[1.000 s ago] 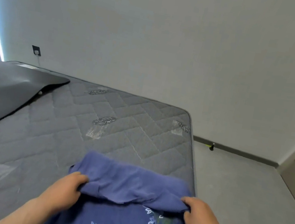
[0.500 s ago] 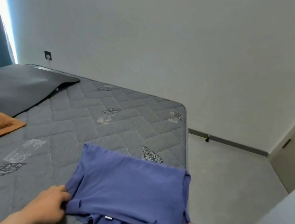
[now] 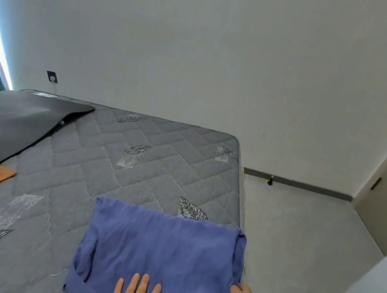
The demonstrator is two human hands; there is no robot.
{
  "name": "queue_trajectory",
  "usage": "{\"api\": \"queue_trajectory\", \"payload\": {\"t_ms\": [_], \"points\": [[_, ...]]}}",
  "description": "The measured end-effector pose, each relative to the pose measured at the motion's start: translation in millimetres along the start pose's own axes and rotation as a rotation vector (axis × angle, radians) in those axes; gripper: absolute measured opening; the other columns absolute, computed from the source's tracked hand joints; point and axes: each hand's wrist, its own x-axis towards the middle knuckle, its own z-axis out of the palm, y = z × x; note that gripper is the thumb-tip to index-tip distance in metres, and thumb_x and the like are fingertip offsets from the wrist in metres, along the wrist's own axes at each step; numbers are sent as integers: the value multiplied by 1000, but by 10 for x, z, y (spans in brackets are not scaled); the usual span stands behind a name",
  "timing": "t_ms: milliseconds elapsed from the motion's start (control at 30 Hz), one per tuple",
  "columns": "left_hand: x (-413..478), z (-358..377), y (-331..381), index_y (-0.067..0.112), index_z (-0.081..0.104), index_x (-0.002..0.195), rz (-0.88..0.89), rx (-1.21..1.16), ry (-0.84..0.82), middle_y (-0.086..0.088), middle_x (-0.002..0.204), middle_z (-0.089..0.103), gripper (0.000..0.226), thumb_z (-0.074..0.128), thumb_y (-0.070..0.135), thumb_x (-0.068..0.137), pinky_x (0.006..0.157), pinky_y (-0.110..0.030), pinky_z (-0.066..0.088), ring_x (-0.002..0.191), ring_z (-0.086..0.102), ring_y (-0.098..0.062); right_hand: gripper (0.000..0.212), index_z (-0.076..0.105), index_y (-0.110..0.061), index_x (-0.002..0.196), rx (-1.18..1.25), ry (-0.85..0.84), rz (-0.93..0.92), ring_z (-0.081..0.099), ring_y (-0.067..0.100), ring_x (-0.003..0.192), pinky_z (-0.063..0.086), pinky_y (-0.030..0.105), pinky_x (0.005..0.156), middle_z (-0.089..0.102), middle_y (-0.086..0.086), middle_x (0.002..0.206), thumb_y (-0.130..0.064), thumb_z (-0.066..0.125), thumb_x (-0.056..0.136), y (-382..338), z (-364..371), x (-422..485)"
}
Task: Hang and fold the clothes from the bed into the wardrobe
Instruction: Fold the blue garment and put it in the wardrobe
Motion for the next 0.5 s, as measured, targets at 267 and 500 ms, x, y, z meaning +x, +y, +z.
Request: {"api": "queue_trajectory", "payload": {"t_ms": [267, 500], "points": [[337, 112, 200, 35, 56, 118, -140, -221, -65, -2, 113, 72, 42, 31, 50, 88, 117, -43, 10, 99, 70, -18, 25, 66, 0, 91, 902, 11, 234, 65, 28, 73, 49, 34, 71, 70, 14, 77, 0, 78, 70, -159, 10, 90], [579, -404, -30, 47, 30, 138, -480, -1520, -250, 21, 129, 56, 68, 36, 69, 74, 105, -19, 30, 120, 50, 6, 32, 66, 9, 104, 1428, -429, 295, 69, 33, 69, 55, 42, 74, 70, 25, 81, 6, 49, 76, -432, -56, 179]]}}
